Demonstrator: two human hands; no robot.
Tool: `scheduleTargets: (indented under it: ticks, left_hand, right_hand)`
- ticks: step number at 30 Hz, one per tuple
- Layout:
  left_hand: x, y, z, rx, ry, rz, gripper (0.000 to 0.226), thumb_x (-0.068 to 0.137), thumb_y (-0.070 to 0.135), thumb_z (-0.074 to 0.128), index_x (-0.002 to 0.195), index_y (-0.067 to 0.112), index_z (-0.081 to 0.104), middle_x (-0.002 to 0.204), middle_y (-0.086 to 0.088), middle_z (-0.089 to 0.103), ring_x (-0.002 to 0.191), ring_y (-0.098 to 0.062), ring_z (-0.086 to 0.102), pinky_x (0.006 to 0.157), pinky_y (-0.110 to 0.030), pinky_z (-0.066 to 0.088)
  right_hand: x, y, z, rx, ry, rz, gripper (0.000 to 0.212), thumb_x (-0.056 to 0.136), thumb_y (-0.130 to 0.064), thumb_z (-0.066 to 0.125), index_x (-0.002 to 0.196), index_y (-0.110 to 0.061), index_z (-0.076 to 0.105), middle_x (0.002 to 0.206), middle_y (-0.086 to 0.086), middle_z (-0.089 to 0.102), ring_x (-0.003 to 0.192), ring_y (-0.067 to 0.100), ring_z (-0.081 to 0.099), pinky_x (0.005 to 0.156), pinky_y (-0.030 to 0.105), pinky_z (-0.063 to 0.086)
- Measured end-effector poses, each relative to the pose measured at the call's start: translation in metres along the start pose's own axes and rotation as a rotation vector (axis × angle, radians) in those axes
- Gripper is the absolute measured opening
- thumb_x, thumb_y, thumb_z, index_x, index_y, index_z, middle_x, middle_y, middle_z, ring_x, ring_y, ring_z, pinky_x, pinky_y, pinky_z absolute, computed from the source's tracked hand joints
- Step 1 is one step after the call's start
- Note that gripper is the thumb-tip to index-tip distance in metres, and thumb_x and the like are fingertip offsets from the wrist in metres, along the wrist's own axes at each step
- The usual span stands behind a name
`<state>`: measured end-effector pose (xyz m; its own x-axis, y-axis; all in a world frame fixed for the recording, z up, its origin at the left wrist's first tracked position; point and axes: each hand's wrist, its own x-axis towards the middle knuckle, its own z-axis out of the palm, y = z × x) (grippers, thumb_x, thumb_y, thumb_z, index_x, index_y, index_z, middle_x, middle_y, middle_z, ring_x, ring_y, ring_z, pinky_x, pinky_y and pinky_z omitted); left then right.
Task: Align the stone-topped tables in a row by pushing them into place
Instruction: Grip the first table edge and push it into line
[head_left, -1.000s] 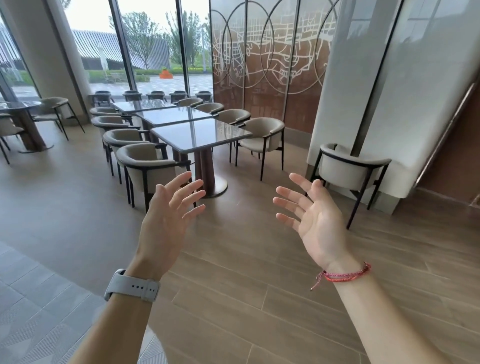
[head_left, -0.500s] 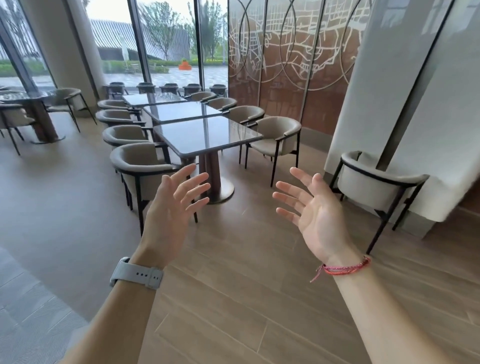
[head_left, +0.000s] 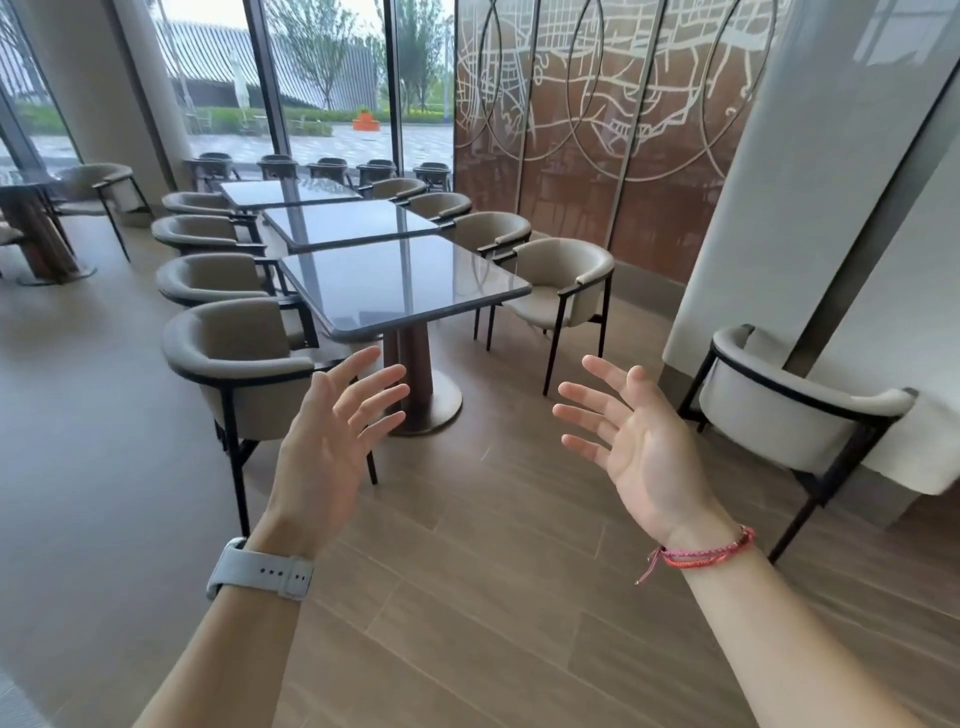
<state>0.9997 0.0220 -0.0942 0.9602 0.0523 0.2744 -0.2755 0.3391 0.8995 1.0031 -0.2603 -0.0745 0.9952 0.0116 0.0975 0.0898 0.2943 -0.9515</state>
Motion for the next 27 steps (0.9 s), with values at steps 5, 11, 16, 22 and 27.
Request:
scheduleTargets:
  ticks: [5,11,16,22,27]
  left_hand:
    - [0.111,-0.026,-0.012,-0.036,-0.001,-0.025,0.062,0.097,0.06,0.036,0.142,0.023,0.057,0.141,-0.01,0.066,0.134,-0.029,0.06,0.111,-0.05,0.043]
    - [0.219,-0.056,-0.007,-0.063,-0.049,-0.047,0.06,0.099,0.058,0.035,0.141,0.022,0.058,0.142,-0.012,0.065,0.133,-0.029,0.06,0.109,-0.048,0.044]
    - [0.289,-0.098,0.008,-0.038,-0.042,-0.072,0.059,0.099,0.058,0.034,0.138,0.023,0.06,0.14,-0.01,0.067,0.13,-0.027,0.062,0.11,-0.047,0.045]
    - [0.369,-0.147,0.041,0.001,-0.015,-0.089,0.081,0.076,0.078,0.069,0.136,0.024,0.062,0.14,-0.01,0.067,0.132,-0.03,0.061,0.106,-0.044,0.049]
    - [0.446,-0.193,0.078,0.011,0.054,-0.09,0.067,0.091,0.069,0.053,0.139,0.023,0.059,0.141,-0.01,0.066,0.132,-0.029,0.061,0.112,-0.049,0.045]
  right_hand:
    - [0.107,0.007,0.009,-0.014,0.03,0.006,0.058,0.086,-0.059,0.053,0.131,-0.024,0.065,0.125,0.012,0.07,0.119,0.03,0.065,0.094,0.045,0.052]
    - [0.209,0.018,0.0,-0.016,0.06,0.016,0.06,0.085,-0.06,0.053,0.132,-0.024,0.063,0.126,0.011,0.07,0.118,0.029,0.066,0.1,0.048,0.049]
    - [0.289,0.033,-0.023,-0.011,0.064,0.031,0.063,0.085,-0.064,0.054,0.135,-0.026,0.061,0.127,0.01,0.069,0.119,0.028,0.065,0.104,0.05,0.048]
    - [0.391,0.048,-0.072,0.016,0.033,0.063,0.06,0.084,-0.062,0.054,0.133,-0.028,0.062,0.127,0.009,0.07,0.119,0.027,0.066,0.104,0.048,0.047]
    - [0.487,0.048,-0.12,-0.01,-0.015,0.129,0.056,0.085,-0.06,0.051,0.13,-0.03,0.064,0.125,0.007,0.071,0.118,0.025,0.066,0.106,0.049,0.046]
